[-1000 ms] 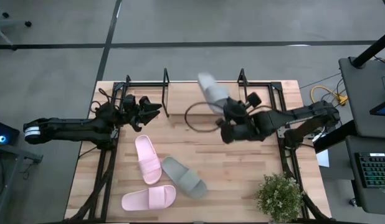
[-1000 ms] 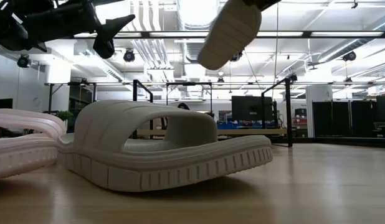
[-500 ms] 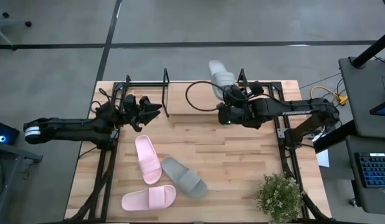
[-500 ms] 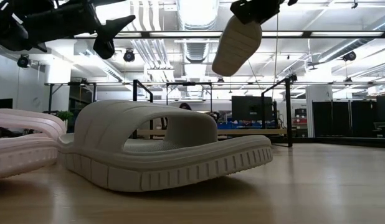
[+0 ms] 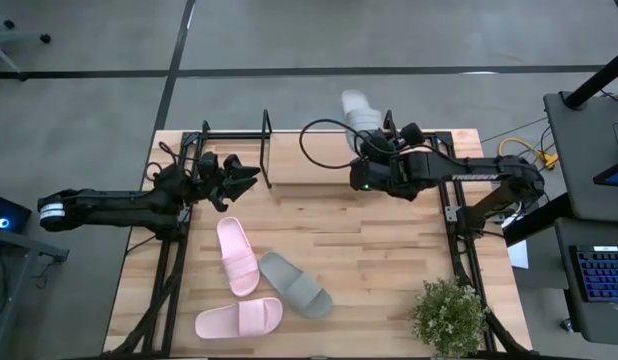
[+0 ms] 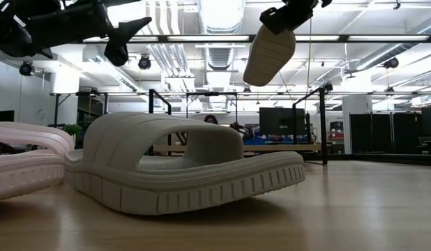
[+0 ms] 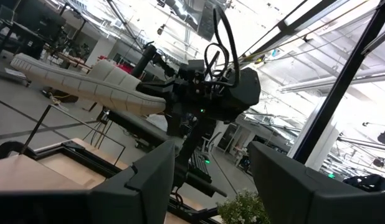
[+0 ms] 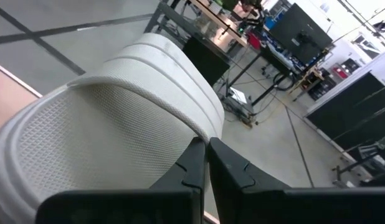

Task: Pick and place slides into the shelf
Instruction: Put the right gray slipper on the shelf

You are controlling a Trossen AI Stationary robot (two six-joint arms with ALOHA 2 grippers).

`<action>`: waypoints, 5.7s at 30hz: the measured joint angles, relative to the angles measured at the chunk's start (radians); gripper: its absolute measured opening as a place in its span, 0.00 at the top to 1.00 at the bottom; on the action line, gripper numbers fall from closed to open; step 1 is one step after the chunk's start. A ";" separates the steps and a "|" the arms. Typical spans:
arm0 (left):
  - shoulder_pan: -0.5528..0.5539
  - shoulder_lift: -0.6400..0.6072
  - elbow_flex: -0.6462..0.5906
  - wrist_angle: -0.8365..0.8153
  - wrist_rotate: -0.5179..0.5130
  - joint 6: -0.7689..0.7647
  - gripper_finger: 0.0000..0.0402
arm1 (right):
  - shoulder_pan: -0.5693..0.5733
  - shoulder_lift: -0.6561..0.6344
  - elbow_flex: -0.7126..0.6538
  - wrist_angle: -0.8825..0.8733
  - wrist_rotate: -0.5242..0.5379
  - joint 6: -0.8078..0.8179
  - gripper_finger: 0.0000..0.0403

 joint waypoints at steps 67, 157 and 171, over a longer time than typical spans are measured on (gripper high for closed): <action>0.000 0.000 -0.003 0.000 0.000 0.000 0.52 | 0.006 0.003 -0.377 0.362 0.118 0.001 0.98; 0.000 0.000 -0.014 -0.001 -0.025 -0.002 0.52 | 0.006 0.048 -0.695 0.717 0.125 -0.002 0.98; 0.000 0.000 -0.015 -0.031 -0.025 -0.028 0.52 | 0.030 0.260 -0.613 0.778 0.182 -0.051 0.98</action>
